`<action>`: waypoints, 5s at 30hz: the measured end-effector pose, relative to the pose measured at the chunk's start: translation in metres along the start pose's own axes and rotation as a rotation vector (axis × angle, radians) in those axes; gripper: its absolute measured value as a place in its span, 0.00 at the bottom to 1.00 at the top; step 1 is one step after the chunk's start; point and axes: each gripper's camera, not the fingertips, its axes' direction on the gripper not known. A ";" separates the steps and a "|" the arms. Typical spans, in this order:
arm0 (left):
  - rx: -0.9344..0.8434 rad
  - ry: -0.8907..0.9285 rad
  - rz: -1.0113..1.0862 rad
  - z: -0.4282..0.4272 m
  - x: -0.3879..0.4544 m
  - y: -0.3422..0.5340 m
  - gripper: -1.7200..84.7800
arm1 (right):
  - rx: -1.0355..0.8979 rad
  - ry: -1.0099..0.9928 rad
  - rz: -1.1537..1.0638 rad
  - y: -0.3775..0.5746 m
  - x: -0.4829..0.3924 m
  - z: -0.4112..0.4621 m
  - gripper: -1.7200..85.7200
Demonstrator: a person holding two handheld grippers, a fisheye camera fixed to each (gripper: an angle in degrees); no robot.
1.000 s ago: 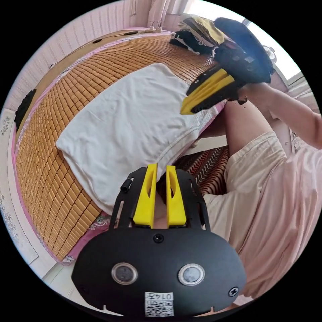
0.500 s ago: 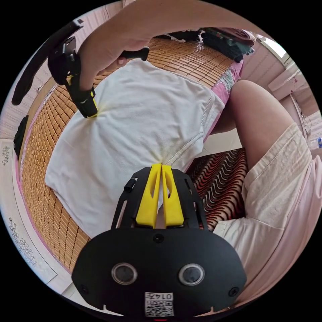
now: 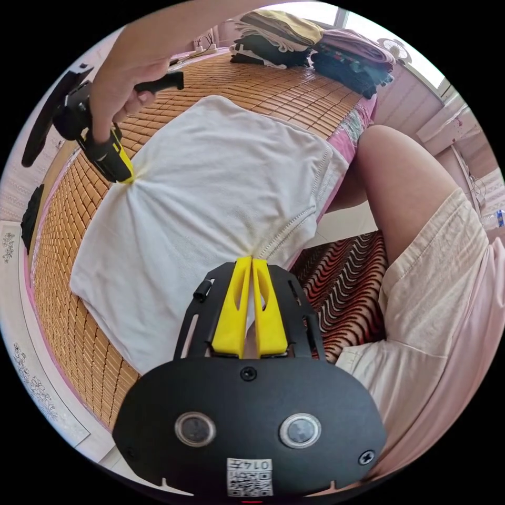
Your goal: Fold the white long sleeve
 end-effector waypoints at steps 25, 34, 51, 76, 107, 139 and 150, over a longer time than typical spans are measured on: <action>0.143 0.037 -0.001 -0.045 0.051 -0.007 0.16 | -0.036 -0.196 0.412 0.341 0.024 0.052 0.15; 0.169 0.097 0.074 -0.023 0.068 -0.036 0.19 | -0.005 -0.214 0.454 0.396 0.059 0.059 0.04; 0.172 0.065 0.130 0.015 0.094 -0.085 0.08 | 0.666 -0.589 0.786 0.573 0.160 0.017 0.10; 0.339 0.086 0.166 -0.040 0.056 -0.003 0.07 | 1.032 -1.030 0.969 0.605 0.323 0.099 0.03; 0.404 0.430 -0.567 0.012 -0.150 0.134 0.08 | 0.703 -0.452 0.686 0.334 0.225 -0.042 0.05; 0.267 0.263 -0.509 0.013 -0.176 0.112 0.04 | 0.397 -0.008 0.188 0.198 0.113 -0.102 0.08; 0.312 0.286 -0.546 -0.024 -0.189 0.102 0.16 | 0.212 -0.103 0.146 0.170 0.125 -0.079 0.14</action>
